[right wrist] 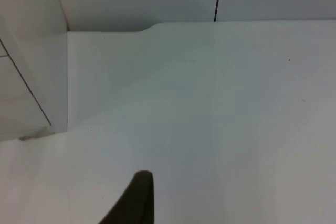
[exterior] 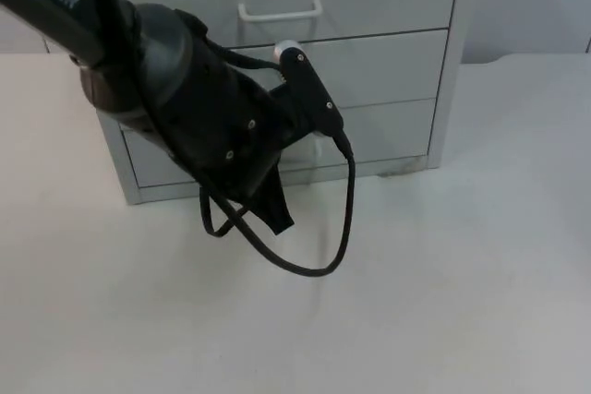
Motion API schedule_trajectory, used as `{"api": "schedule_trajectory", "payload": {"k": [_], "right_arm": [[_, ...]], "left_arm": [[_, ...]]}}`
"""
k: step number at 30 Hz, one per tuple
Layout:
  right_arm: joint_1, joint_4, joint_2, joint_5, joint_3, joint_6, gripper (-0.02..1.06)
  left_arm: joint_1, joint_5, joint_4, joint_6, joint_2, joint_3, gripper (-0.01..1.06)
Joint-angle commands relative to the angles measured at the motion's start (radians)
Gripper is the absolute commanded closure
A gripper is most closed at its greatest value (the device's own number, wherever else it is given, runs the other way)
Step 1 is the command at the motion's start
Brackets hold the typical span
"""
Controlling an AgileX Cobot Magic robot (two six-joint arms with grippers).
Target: Open the drawer with the left hand, place the block into the drawer with the right hand, then close the drawer with the left hand.
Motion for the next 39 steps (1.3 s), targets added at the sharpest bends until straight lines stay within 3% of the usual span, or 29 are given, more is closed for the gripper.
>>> {"api": "schedule_trajectory", "payload": {"k": [1,4,5,10,11,15,20,23,29,33,34,39], "right_arm": [[-0.005,-0.005,-0.003,-0.017,0.006,-0.009,-0.01],[-0.005,-0.005,-0.003,-0.017,0.006,-0.009,-0.01],[-0.005,-0.005,-0.003,-0.017,0.006,-0.009,-0.01],[-0.005,-0.005,-0.003,-0.017,0.006,-0.009,-0.01],[-0.005,-0.005,-0.003,-0.017,0.006,-0.009,-0.01],[-0.005,-0.004,-0.003,-0.015,0.006,-0.009,-0.01],[-0.005,-0.001,-0.003,-0.013,0.006,-0.009,-0.01],[-0.005,-0.001,-0.003,-0.013,0.006,-0.009,-0.01],[-0.005,0.004,-0.003,-0.013,0.006,-0.009,-0.01],[-0.005,0.004,-0.003,-0.013,0.006,-0.009,-0.01],[-0.005,0.004,-0.003,-0.012,0.006,-0.009,-0.01],[-0.005,0.004,-0.003,-0.011,0.006,-0.009,-0.01]], "left_arm": [[-0.022,0.038,-0.148,0.110,-0.026,-0.010,1.05],[-0.070,0.030,-0.376,0.288,-0.081,-0.006,1.05],[-0.070,0.030,-0.376,0.288,-0.081,-0.006,1.05],[-0.129,0.005,-0.902,0.694,-0.220,-0.004,1.05],[-0.129,0.005,-0.902,0.694,-0.220,-0.004,1.05],[-0.126,0.007,-1.347,1.048,-0.323,-0.004,1.05],[-0.126,0.025,-1.472,1.119,-0.401,-0.002,1.05],[-0.126,0.035,-1.472,1.119,-0.430,0.000,1.05],[-0.100,0.134,-1.425,1.115,-0.505,0.000,1.05],[-0.026,0.146,-1.440,1.115,-0.574,0.000,1.05],[0.032,0.150,-1.454,1.115,-0.613,0.000,1.05],[0.169,0.194,-1.483,1.124,-0.713,0.000,1.05]]}}
